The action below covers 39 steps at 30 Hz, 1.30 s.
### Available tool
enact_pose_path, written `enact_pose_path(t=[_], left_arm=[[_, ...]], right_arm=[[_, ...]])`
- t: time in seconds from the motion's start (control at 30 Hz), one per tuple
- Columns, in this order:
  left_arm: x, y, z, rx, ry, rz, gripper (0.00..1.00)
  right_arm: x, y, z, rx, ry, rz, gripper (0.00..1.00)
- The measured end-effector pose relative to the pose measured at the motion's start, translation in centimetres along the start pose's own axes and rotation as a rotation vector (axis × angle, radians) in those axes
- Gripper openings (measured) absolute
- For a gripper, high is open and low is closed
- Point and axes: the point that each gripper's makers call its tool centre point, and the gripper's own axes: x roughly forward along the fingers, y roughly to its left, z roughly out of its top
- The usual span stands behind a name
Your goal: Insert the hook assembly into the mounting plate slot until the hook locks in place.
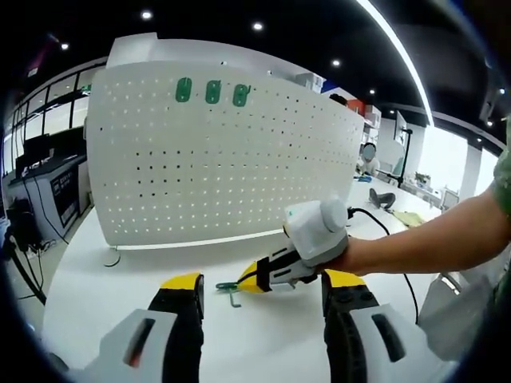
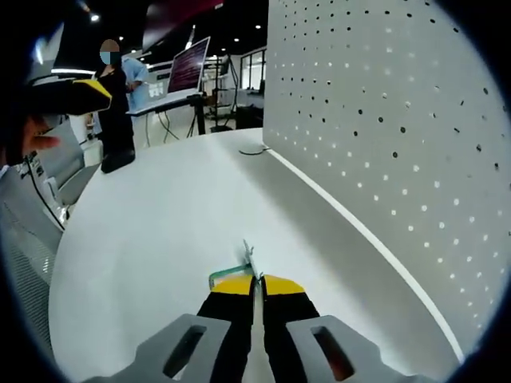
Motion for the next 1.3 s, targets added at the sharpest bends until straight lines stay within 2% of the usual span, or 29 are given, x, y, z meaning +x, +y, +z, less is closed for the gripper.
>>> enact_pose_path(t=[0.37,0.8,1.07,1.3], left_arm=[[0.2,-0.1,-0.1,0.013,0.007,-0.008,0.60],[0.3,-0.6,0.0,0.060,0.014,-0.026,0.59],[0.2,-1.0,0.4,0.109,0.014,-0.042,0.58],[0.0,-1.5,1.5,0.165,-0.006,-0.060,0.57]], right_arm=[[-0.8,-0.4,0.4,0.034,-0.008,0.005,0.00],[-3.3,-0.9,0.5,0.297,-0.028,0.038,0.00],[-5.1,-1.1,1.0,0.317,-0.011,0.044,0.00],[-7.6,-1.0,2.8,0.318,-0.030,0.055,0.00]])
